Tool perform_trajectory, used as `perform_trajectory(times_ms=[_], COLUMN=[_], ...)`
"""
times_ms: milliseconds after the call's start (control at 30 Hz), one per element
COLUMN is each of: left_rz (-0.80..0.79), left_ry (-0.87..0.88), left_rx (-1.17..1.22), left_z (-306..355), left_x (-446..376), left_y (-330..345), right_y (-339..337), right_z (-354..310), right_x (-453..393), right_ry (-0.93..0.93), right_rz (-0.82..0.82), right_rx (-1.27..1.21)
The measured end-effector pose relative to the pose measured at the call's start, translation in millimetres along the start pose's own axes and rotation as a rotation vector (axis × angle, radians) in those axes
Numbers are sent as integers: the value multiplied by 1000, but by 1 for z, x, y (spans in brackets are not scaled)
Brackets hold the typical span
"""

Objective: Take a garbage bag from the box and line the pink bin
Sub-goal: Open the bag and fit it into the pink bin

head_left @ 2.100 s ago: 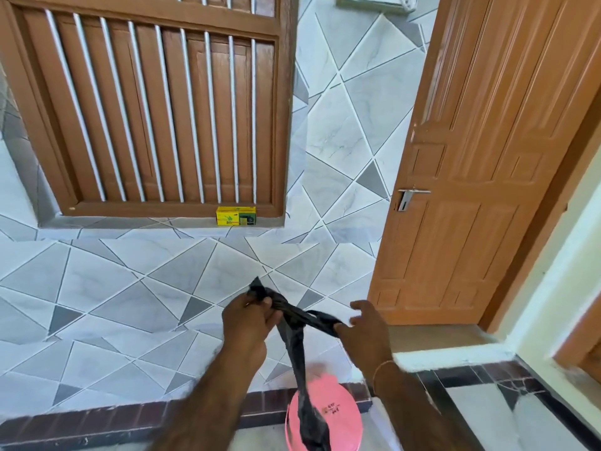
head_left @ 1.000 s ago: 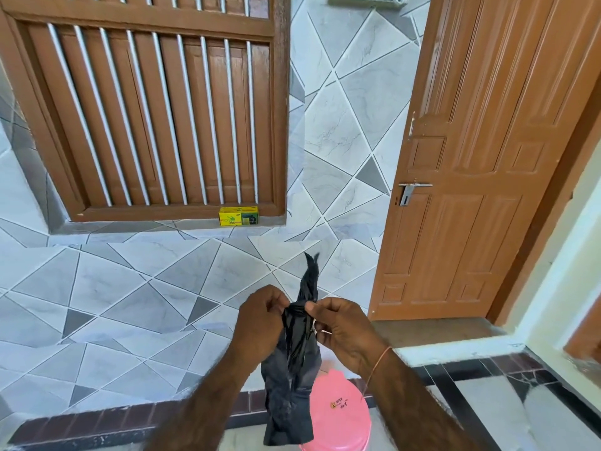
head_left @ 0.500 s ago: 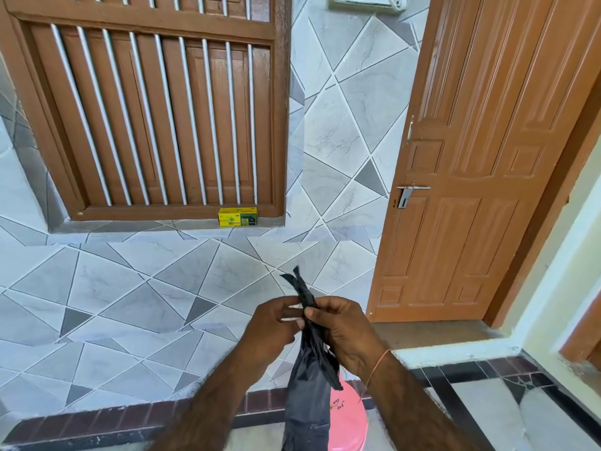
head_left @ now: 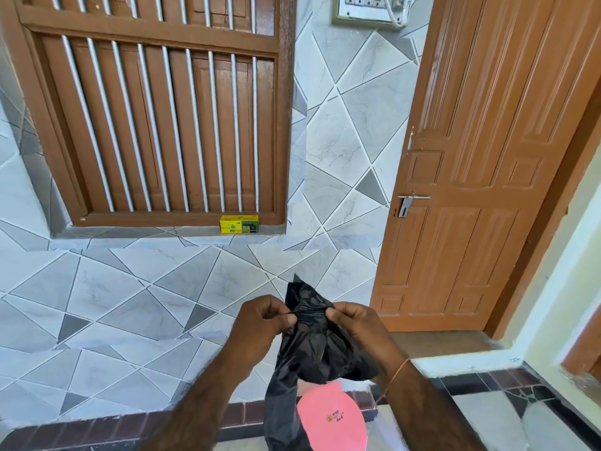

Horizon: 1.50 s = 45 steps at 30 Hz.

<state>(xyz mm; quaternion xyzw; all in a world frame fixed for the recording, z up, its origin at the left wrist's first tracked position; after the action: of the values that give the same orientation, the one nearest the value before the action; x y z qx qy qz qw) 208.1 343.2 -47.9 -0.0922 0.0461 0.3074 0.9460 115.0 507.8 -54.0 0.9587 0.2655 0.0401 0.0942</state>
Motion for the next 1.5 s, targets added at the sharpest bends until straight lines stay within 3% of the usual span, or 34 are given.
perform_trajectory(times_ms=[133, 333, 467, 667, 833, 933, 1067, 1167, 1267, 1367, 1433, 1500], left_rz=[52, 34, 59, 118, 328, 421, 392, 368, 285, 304, 373, 323], left_ry=[5, -3, 32, 43, -30, 6, 138, 200, 236, 248, 324, 339], left_rx=[-39, 53, 54, 129, 277, 134, -54, -91, -130, -273, -387, -621], left_z=[-3, 2, 6, 9, -4, -5, 7, 13, 15, 7, 6, 4], left_x=[-2, -4, -5, -6, -6, 3, 9, 6, 9, 7, 7, 8], left_y=[-6, -10, -16, -32, -62, -70, -62, -56, -43, -57, -80, -92], right_y=[-3, 6, 8, -6, -37, -44, -30, -8, 18, 5, -14, -22], right_z=[-3, 1, 3, 14, 16, 9, 3, 30, 55, 36, 4, -17], right_x=[-4, 0, -2, -14, -33, -37, -31, -19, -16, -33, -32, -29], right_ry=[-46, 101, 164, 255, 217, 122, 41, 286, 413, 173, -16, -114], right_rz=[94, -121, -112, 45, 366, 435, 302, 146, 121, 313, 401, 380], right_rx=[63, -298, -468, -457, -623, -538, -362, -140, -294, -440, -309, -129])
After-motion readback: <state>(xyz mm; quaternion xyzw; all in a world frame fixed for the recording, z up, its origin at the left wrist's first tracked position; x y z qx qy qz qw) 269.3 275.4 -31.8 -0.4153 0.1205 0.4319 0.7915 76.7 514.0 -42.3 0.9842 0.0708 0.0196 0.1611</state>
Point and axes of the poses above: each hand's wrist, its own x-axis away from the middle knuckle, its own y-axis out of the palm, z = x × y, the point moved 5 cm from there along -x, towards the middle knuckle, and after that the axes turned 3 degrees about z, right-handed, at the moved point
